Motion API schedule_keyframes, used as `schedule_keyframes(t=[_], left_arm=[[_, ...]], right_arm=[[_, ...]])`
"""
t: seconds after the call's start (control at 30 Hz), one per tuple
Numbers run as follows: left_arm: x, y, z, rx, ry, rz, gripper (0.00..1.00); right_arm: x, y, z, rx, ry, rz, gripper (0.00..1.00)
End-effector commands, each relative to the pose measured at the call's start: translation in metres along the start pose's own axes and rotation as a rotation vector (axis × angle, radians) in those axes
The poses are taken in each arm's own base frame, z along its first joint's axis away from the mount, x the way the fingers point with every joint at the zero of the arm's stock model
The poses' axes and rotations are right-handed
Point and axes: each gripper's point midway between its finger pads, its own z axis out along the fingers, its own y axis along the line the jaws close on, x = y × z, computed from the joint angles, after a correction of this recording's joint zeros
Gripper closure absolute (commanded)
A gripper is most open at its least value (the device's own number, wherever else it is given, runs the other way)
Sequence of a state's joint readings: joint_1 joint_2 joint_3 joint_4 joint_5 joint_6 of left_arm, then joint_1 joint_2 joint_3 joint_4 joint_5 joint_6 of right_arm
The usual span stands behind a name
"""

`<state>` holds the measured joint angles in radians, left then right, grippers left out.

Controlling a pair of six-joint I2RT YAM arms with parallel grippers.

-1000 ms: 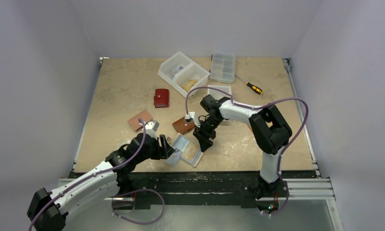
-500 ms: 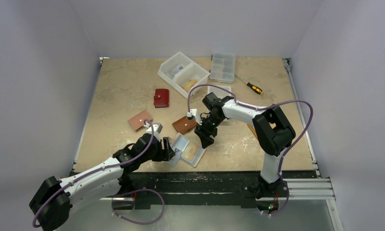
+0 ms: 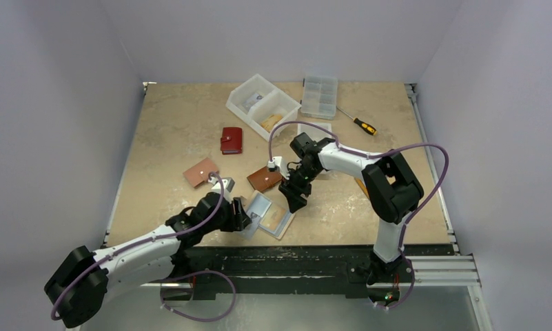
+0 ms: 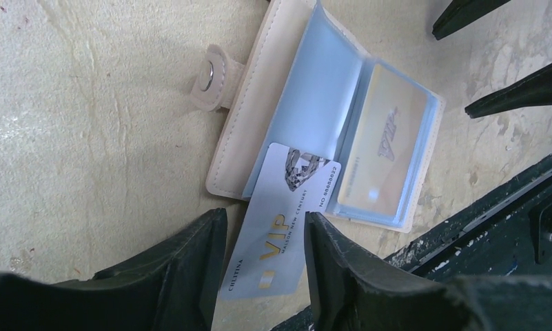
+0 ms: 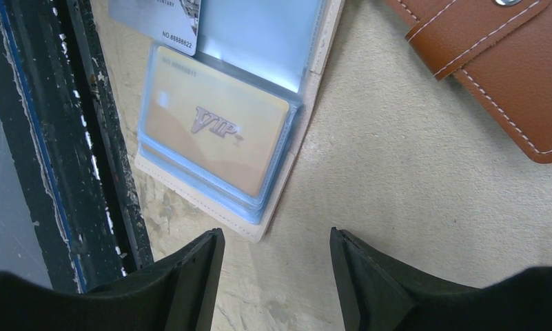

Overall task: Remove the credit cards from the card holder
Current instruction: Pick up the credit card from the card holder.

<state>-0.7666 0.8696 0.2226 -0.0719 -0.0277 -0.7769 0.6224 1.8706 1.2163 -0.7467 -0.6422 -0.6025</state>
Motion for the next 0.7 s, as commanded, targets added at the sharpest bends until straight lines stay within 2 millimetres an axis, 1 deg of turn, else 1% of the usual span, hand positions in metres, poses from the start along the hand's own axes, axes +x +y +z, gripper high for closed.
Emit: schedule_keyframes(t=[0.0,0.07,0.13,0.2,0.27,0.33,0.37,0.5,0.67], left_arm=[[0.002,0.000,0.004,0.015,-0.001,-0.025,0.53],[0.006,0.003,0.005,0.010,0.009,-0.037,0.57],[0.009,0.006,0.005,0.001,0.017,-0.046,0.64],[0.005,0.003,0.007,0.016,-0.002,-0.053,0.72],[0.005,0.003,0.007,0.016,-0.003,-0.058,0.82],[0.007,-0.001,0.006,0.040,0.007,-0.061,0.95],[0.006,-0.003,0.005,0.050,0.005,-0.062,1.00],[-0.001,-0.016,-0.001,0.102,-0.009,-0.073,1.00],[-0.014,-0.034,-0.013,0.183,-0.050,-0.068,1.00]], right_arm=[[-0.010,0.007,-0.011,0.008,-0.039,-0.044,0.35],[-0.010,0.007,-0.011,0.008,-0.042,-0.044,0.35],[-0.010,0.007,-0.012,0.008,-0.044,-0.045,0.35],[-0.011,0.008,-0.012,0.007,-0.046,-0.049,0.35],[-0.011,0.008,-0.013,0.006,-0.047,-0.047,0.35],[-0.012,0.008,-0.013,0.006,-0.049,-0.049,0.35],[-0.012,0.009,-0.014,0.006,-0.051,-0.049,0.35],[-0.014,0.010,-0.016,0.008,-0.058,-0.054,0.35],[-0.018,0.013,-0.023,0.017,-0.075,-0.075,0.35]])
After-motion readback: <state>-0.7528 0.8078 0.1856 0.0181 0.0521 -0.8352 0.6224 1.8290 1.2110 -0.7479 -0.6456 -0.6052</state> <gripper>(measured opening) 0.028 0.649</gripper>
